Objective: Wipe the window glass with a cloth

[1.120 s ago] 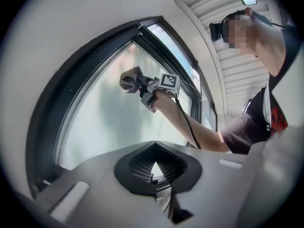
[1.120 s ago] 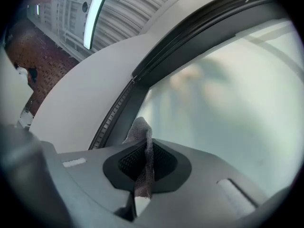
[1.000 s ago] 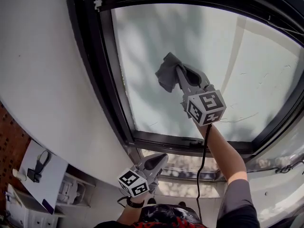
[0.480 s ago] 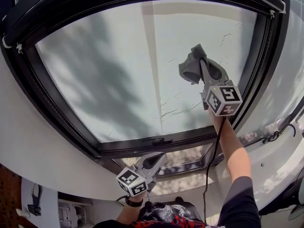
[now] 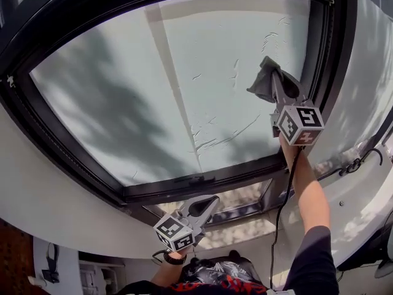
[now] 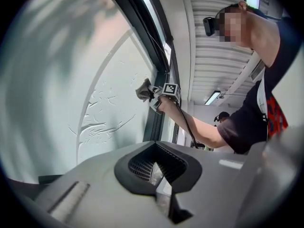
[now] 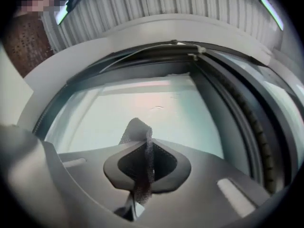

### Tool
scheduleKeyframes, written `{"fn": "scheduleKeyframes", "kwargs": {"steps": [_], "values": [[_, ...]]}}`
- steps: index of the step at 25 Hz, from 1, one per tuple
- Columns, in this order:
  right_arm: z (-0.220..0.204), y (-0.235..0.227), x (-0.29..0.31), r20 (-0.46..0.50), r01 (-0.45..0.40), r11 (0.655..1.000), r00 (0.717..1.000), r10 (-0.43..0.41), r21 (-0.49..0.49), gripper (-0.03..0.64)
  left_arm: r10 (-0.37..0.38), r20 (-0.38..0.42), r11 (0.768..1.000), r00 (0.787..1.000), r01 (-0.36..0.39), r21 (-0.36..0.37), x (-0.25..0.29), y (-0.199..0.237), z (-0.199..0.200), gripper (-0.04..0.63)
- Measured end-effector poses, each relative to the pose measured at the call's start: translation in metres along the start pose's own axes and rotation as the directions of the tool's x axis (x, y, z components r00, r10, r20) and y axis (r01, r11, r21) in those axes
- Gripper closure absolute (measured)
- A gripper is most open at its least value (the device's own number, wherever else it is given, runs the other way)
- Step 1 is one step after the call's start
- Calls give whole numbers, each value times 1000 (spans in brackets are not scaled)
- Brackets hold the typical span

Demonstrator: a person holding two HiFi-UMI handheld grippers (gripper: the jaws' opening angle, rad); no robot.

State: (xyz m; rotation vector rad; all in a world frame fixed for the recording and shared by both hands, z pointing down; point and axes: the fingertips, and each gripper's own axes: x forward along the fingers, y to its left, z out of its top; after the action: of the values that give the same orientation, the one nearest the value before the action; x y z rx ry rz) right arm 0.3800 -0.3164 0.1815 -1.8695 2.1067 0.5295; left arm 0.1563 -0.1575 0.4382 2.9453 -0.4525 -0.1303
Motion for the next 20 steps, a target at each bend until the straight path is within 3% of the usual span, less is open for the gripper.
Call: {"fn": "scheduleKeyframes", "kwargs": {"steps": [3, 7, 10, 12, 14, 16, 18, 20], "values": [[12, 94, 12, 65, -194, 980, 979, 192, 38, 600, 59, 13, 998, 998, -59, 19, -20, 9, 4, 594], [9, 230, 39, 104, -432, 896, 900, 423, 98, 600, 218, 70, 976, 973, -219, 7, -76, 38, 16, 594], [-5, 318, 56, 97, -528, 839, 849, 519, 132, 600, 303, 108, 953, 947, -304, 0, -127, 57, 24, 594], [-13, 382, 64, 96, -593, 788, 805, 585, 165, 600, 378, 137, 924, 916, -381, -4, -169, 67, 28, 594], [-20, 451, 74, 103, -663, 723, 746, 657, 194, 600, 476, 176, 877, 861, -481, -19, -214, 75, 33, 594], [-27, 505, 80, 102, -703, 678, 707, 700, 216, 600, 541, 200, 837, 817, -545, -38, -252, 81, 38, 594], [-35, 544, 83, 92, -720, 654, 685, 722, 231, 600, 566, 216, 821, 795, -568, -61, -280, 81, 43, 594], [-43, 573, 87, 76, -728, 639, 672, 737, 247, 600, 567, 250, 822, 785, -561, -103, -299, 80, 49, 594]]}}
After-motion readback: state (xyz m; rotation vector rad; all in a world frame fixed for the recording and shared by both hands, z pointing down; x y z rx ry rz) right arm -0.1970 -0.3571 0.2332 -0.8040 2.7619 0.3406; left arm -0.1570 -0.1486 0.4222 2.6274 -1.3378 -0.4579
